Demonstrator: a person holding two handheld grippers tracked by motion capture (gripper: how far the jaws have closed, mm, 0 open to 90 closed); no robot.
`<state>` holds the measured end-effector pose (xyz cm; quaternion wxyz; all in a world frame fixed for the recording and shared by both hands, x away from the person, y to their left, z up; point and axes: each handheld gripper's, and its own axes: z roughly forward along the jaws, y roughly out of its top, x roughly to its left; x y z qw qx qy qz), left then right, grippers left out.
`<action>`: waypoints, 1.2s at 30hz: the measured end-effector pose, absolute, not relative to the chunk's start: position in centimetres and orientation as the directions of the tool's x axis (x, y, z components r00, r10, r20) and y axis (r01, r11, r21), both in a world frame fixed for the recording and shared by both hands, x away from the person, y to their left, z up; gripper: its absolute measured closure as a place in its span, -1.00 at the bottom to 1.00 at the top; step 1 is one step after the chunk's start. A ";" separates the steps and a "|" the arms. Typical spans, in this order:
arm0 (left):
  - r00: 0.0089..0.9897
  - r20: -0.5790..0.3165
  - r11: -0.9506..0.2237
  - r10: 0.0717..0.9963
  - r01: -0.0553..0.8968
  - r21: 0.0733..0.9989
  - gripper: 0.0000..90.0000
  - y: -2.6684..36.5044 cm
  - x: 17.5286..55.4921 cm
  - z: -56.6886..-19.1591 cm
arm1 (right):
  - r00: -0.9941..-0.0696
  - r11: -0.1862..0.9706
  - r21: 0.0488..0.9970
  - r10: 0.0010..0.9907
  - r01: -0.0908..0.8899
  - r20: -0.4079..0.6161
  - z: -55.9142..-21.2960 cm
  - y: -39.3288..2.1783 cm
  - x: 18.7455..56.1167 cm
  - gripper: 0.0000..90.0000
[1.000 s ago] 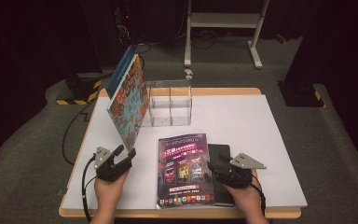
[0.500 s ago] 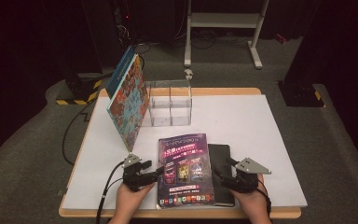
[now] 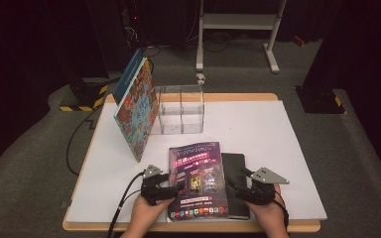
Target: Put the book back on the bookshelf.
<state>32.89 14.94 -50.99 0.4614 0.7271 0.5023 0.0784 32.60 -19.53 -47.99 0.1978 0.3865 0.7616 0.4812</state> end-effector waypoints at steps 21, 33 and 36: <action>0.591 -0.376 -0.104 0.714 0.620 0.778 -0.39 11.0 33.3 -49.7 | -0.544 0.185 0.871 0.832 0.455 0.108 -48.2 -21.1 33.3 -0.39; 0.656 -0.330 -0.152 0.679 0.566 0.810 -0.53 9.1 32.6 -49.9 | -0.485 0.153 0.842 0.863 0.518 0.141 -48.6 -21.8 33.8 -0.57; 0.639 -0.368 -0.126 0.676 0.591 0.797 -0.63 9.0 33.1 -50.2 | -0.481 0.136 0.829 0.859 0.542 0.173 -48.8 -21.9 34.0 -0.60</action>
